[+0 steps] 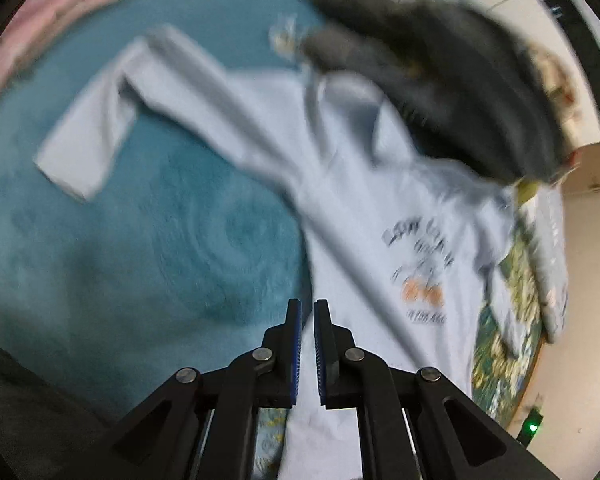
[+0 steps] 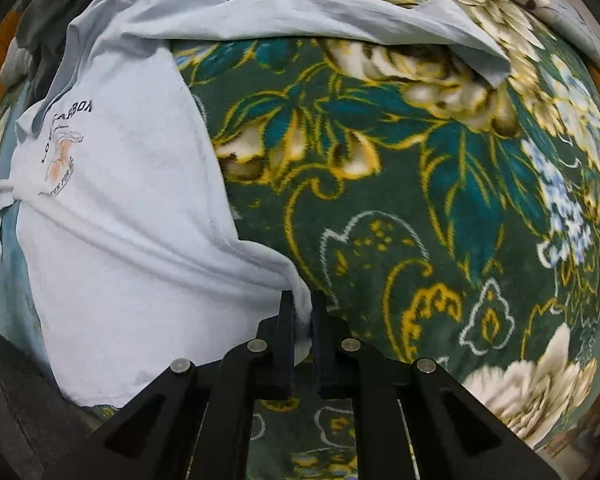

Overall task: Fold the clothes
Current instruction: 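Hold the hem with the right gripper and smooth the shirt flat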

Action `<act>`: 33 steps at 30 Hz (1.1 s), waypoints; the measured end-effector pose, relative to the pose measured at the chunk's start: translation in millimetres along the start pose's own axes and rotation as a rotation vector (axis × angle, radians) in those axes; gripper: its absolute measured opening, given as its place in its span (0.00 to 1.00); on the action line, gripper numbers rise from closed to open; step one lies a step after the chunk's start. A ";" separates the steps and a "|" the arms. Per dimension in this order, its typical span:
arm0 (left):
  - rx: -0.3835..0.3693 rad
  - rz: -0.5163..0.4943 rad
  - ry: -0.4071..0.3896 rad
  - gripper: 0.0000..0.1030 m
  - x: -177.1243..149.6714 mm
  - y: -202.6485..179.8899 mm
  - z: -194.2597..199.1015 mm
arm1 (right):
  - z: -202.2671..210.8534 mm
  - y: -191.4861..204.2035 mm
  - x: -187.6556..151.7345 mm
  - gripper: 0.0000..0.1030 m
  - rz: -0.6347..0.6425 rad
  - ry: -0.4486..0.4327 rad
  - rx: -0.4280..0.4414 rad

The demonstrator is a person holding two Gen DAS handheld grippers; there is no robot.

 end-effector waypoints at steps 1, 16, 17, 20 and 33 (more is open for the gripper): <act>0.018 0.013 0.029 0.08 0.6 1.9 -8.9 | 1.4 -2.4 -0.7 0.07 -0.008 0.001 0.019; -0.099 0.120 0.035 0.08 25.8 2.5 -33.6 | 11.7 -25.0 -2.4 0.07 -0.022 0.039 0.129; -0.098 0.117 0.042 0.08 26.4 2.0 -35.4 | 11.4 -24.7 -2.1 0.07 -0.024 0.042 0.128; -0.104 0.091 0.045 0.10 30.0 -3.3 -36.8 | 11.1 -19.3 -1.4 0.07 -0.030 0.047 0.129; -0.085 0.033 0.091 0.18 36.8 -10.0 -45.0 | -9.8 -5.9 12.5 0.07 -0.050 0.061 0.096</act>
Point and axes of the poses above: each gripper's, at about its wrist camera, not at the fingertips, and z roughly against the way its jaws point, y to its left, x to its top, the point moved 10 cm from there along -z, roughly the way its jaws point, and after that the axes turned 12 degrees about y, right-handed, at the moved point
